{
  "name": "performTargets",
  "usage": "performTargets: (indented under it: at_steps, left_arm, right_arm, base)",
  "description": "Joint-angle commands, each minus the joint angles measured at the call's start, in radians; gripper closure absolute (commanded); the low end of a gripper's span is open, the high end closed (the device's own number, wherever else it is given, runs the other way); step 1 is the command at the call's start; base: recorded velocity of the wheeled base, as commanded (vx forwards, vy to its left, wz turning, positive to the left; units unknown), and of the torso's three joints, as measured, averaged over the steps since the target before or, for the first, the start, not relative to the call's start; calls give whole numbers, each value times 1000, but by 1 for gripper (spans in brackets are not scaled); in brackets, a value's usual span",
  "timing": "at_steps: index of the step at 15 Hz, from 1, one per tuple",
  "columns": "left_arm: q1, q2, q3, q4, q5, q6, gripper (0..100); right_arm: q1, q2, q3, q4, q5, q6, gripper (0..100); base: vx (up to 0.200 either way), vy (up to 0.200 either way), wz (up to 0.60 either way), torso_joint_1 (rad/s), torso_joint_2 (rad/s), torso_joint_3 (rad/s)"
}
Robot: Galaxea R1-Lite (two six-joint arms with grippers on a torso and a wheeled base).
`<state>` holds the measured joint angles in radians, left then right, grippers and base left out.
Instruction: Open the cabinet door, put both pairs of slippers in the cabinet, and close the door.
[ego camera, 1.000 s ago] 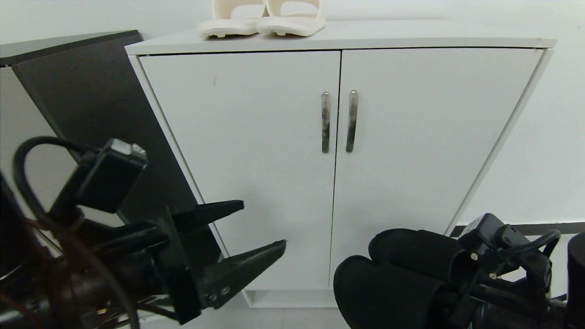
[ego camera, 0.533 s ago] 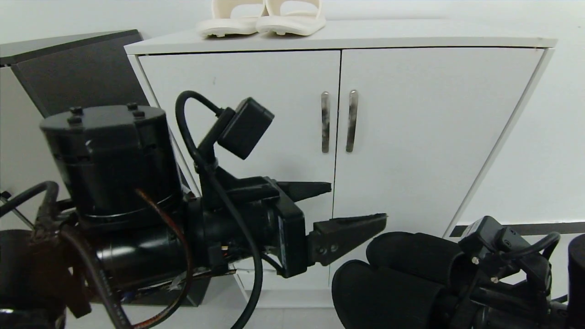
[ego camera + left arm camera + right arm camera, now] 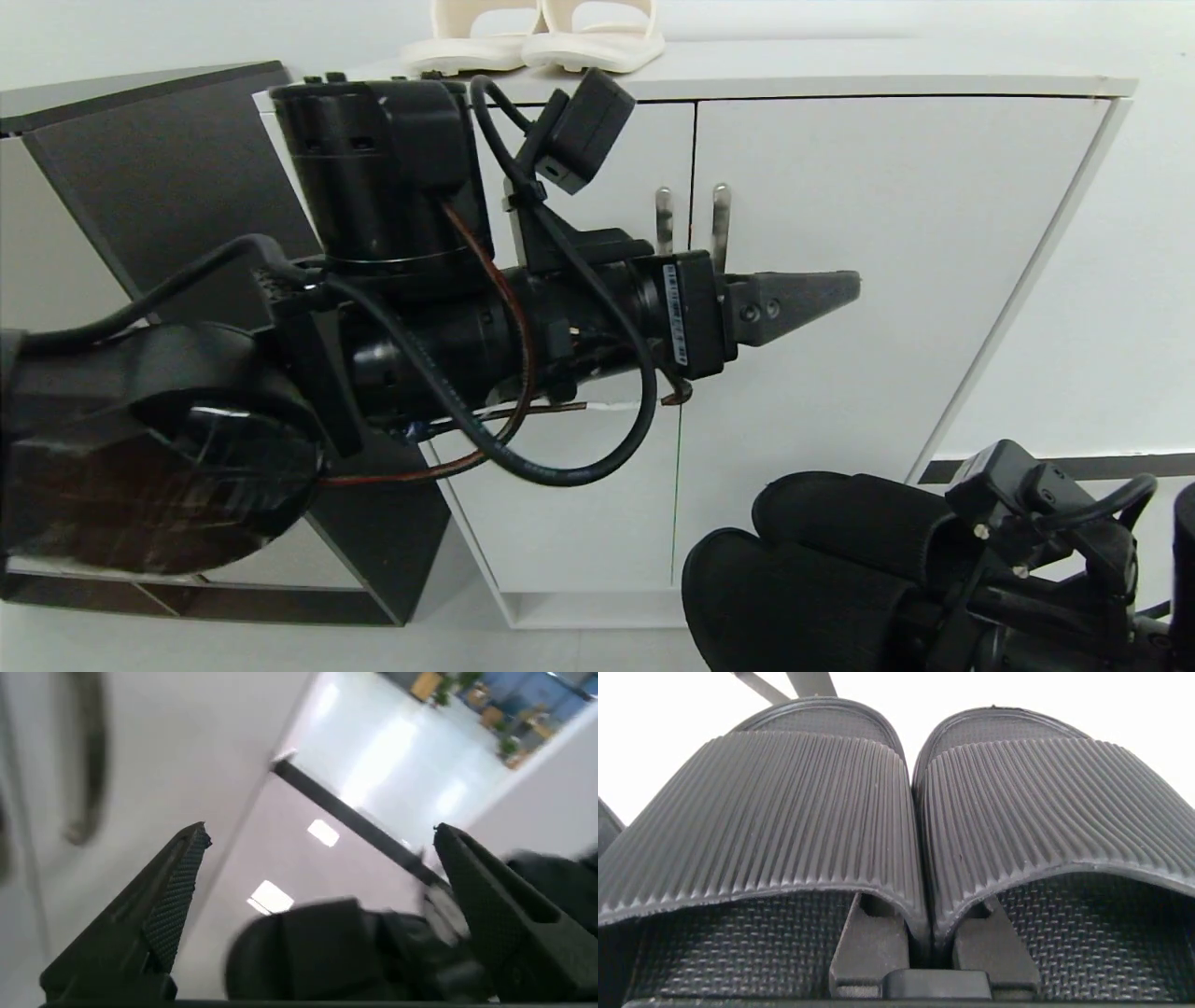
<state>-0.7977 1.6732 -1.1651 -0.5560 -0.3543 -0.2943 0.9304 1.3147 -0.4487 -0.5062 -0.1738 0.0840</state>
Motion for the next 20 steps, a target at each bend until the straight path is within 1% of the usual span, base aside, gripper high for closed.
performTargets:
  at_steps: [1,2,3,6,7,8,9,13,14,16,17,20]
  left_arm:
    - [11,72,-53,-1,24,20,0]
    - [23,79,-59,1,26,49,0]
    - [25,80,-61,2,29,64,0]
    - [31,79,-80,4,66,72,0]
    - [34,79,-80,4,69,78,0]
    - [43,76,-82,5,87,90,0]
    - [46,77,-88,5,103,95,0]
    - [64,118,-136,7,150,95,0]
    - [67,126,-146,11,152,95,0]
    - [67,145,-185,59,152,95,0]
    - [67,165,-206,62,152,95,0]
    - [64,191,-229,67,152,95,0]
  right_arm:
    - [-1,-2,1,0,2,0,100]
    - [-1,1,1,0,4,0,100]
    - [-1,1,1,0,2,0,100]
    - [-1,1,2,0,2,0,100]
    - [-1,1,2,0,2,0,100]
    - [-1,1,2,0,2,0,100]
    - [-1,0,2,-2,0,0,100]
    - [-1,0,1,0,-4,0,100]
    - [-1,0,1,0,-4,0,100]
    - [-1,0,1,0,-4,0,100]
    - [-1,0,1,0,-4,0,100]
    - [-1,-5,1,0,-4,0,100]
  base:
    - [0,0,0,0,0,0]
    - [0,0,0,0,0,0]
    - [0,0,0,0,0,0]
    - [0,0,0,0,0,0]
    - [0,0,0,0,0,0]
    - [0,0,0,0,0,0]
    - [0,0,0,0,0,0]
    - [0,0,0,0,0,0]
    - [0,0,0,0,0,0]
    - [0,0,0,0,0,0]
    - [0,0,0,0,0,0]
    - [0,0,0,0,0,0]
